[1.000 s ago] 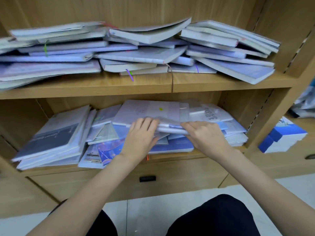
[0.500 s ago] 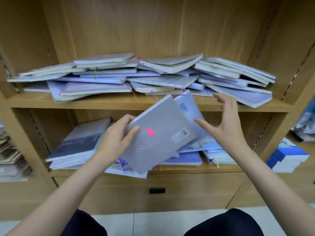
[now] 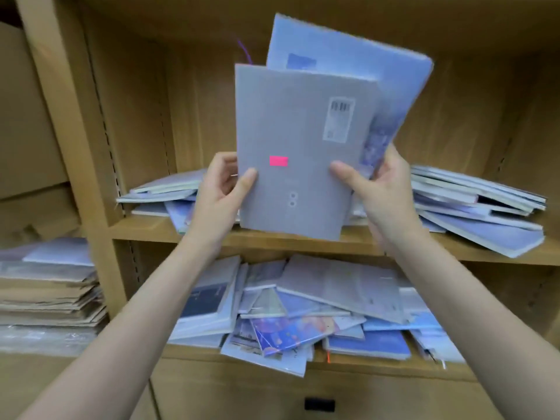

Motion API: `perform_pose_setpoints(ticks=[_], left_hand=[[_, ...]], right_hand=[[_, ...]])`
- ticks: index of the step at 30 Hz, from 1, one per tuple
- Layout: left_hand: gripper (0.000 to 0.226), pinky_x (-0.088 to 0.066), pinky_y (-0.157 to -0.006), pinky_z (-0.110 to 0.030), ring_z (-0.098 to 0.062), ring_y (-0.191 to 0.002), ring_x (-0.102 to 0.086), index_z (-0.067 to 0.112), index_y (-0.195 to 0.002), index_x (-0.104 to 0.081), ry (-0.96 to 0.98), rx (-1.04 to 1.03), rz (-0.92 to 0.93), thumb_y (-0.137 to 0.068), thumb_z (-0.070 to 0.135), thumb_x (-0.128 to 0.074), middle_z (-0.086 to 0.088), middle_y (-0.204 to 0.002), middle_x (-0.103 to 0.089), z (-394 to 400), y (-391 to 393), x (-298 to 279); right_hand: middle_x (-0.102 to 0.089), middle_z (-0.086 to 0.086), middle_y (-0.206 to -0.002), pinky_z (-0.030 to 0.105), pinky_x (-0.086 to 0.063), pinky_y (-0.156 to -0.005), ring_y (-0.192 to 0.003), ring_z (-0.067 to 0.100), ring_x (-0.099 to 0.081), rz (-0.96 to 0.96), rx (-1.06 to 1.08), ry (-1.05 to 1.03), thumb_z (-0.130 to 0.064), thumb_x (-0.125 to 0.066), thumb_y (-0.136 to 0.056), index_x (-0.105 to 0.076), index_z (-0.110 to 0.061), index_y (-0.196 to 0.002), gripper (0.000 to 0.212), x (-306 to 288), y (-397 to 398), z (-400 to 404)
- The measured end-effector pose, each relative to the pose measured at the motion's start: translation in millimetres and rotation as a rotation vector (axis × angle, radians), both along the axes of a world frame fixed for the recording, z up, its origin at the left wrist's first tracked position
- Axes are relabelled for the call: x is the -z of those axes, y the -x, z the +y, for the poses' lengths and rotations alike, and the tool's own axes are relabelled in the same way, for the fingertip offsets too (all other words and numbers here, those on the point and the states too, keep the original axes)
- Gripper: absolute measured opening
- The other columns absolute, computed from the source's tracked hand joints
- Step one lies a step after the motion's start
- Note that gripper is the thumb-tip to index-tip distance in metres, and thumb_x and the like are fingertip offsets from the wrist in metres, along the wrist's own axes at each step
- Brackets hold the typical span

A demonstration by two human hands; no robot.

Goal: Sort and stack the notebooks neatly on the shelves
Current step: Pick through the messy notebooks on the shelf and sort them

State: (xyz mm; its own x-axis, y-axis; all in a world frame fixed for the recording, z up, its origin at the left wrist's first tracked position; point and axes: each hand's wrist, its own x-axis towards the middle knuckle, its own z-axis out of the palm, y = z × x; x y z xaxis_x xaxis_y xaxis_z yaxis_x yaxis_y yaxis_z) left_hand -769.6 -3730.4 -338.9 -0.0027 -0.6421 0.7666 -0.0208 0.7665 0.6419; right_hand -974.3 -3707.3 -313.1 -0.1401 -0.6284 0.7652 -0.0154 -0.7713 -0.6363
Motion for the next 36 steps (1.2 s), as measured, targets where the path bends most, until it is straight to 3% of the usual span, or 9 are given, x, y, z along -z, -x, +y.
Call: perform_pose_setpoints(ticks=[4,7,9,12,17,22,25,31,36], left_hand=[[0.027,-0.042,-0.088,-0.020,-0.011,-0.096,-0.055,0.010,-0.113,-0.054,0.059,-0.447,-0.320,-0.089,-0.001,-0.049,0.000,-0.106,-0.060,-47,-30,-17],[0.034,-0.039,-0.092,-0.028,-0.023,-0.110,-0.054,0.005,-0.121,-0.052,-0.069,-0.589,-0.488,-0.088,0.005,-0.046,-0.009,-0.118,-0.059,-76,-45,13],[0.038,-0.041,-0.095,-0.040,-0.031,-0.113,-0.053,0.008,-0.123,-0.053,-0.109,-0.641,-0.614,-0.085,0.012,-0.045,-0.011,-0.121,-0.058,-86,-50,33],[0.053,-0.034,-0.092,-0.038,-0.029,-0.110,-0.053,0.013,-0.123,-0.054,-0.086,-0.747,-0.778,-0.081,0.032,-0.028,-0.007,-0.116,-0.061,-86,-51,51],[0.058,-0.030,-0.085,-0.031,-0.027,-0.098,-0.058,0.012,-0.116,-0.057,0.033,-0.775,-0.809,-0.081,0.037,-0.020,-0.004,-0.105,-0.065,-80,-48,56],[0.031,-0.031,-0.092,-0.031,-0.023,-0.104,-0.051,0.012,-0.106,-0.058,0.302,-0.654,-0.768,-0.084,0.015,-0.037,-0.006,-0.106,-0.062,-38,-45,111],[0.026,-0.030,-0.088,-0.028,-0.015,-0.099,-0.050,0.020,-0.101,-0.053,0.313,-0.530,-0.857,-0.082,0.010,-0.039,0.003,-0.098,-0.061,-20,-38,168],[0.034,-0.034,-0.081,-0.026,-0.015,-0.098,-0.047,0.020,-0.106,-0.055,-0.032,-0.368,-0.984,-0.076,0.019,-0.039,0.001,-0.103,-0.060,-49,-1,230],[0.042,-0.052,-0.080,-0.036,-0.029,-0.100,-0.059,0.016,-0.115,-0.058,-0.200,-0.214,-1.142,-0.076,0.026,-0.046,-0.009,-0.115,-0.061,-66,38,249]], right_hand=[[-0.060,-0.004,-0.098,0.014,-0.043,-0.083,-0.084,-0.005,-0.054,0.283,0.465,0.374,-0.010,-0.069,-0.077,-0.057,-0.003,-0.114,0.039,-65,-12,-43],[-0.063,0.006,-0.099,0.036,-0.043,-0.080,-0.089,0.023,-0.056,0.578,0.724,0.483,-0.004,-0.058,-0.079,-0.061,-0.006,-0.110,0.032,-76,-21,-96],[-0.060,0.013,-0.111,0.042,-0.038,-0.084,-0.101,0.036,-0.051,0.934,0.842,0.319,-0.009,-0.052,-0.088,-0.058,-0.012,-0.119,0.032,-65,-19,-135],[-0.056,0.015,-0.126,0.038,-0.035,-0.094,-0.117,0.034,-0.049,1.404,0.576,-0.078,-0.028,-0.040,-0.100,-0.053,-0.013,-0.128,0.034,-37,-16,-168],[-0.046,0.018,-0.140,0.032,-0.027,-0.104,-0.129,0.030,-0.042,1.341,0.509,-0.074,-0.022,-0.043,-0.099,-0.040,-0.005,-0.139,0.044,-22,-14,-164],[-0.059,0.017,-0.119,0.026,-0.032,-0.095,-0.111,0.028,-0.049,0.959,0.522,0.249,-0.023,-0.043,-0.096,-0.054,0.003,-0.122,0.038,37,2,-77],[-0.064,0.014,-0.110,0.028,-0.037,-0.095,-0.104,0.025,-0.052,0.936,0.549,0.267,-0.015,-0.044,-0.094,-0.062,0.004,-0.108,0.030,101,28,-31],[-0.054,0.022,-0.121,0.035,-0.038,-0.097,-0.112,0.036,-0.049,1.174,0.566,-0.228,-0.030,-0.059,-0.083,-0.053,-0.008,-0.114,0.038,228,112,-51],[-0.046,0.029,-0.133,0.047,-0.043,-0.097,-0.120,0.045,-0.049,1.493,0.500,-0.588,-0.011,-0.080,-0.068,-0.052,0.004,-0.125,0.065,263,132,-89]])
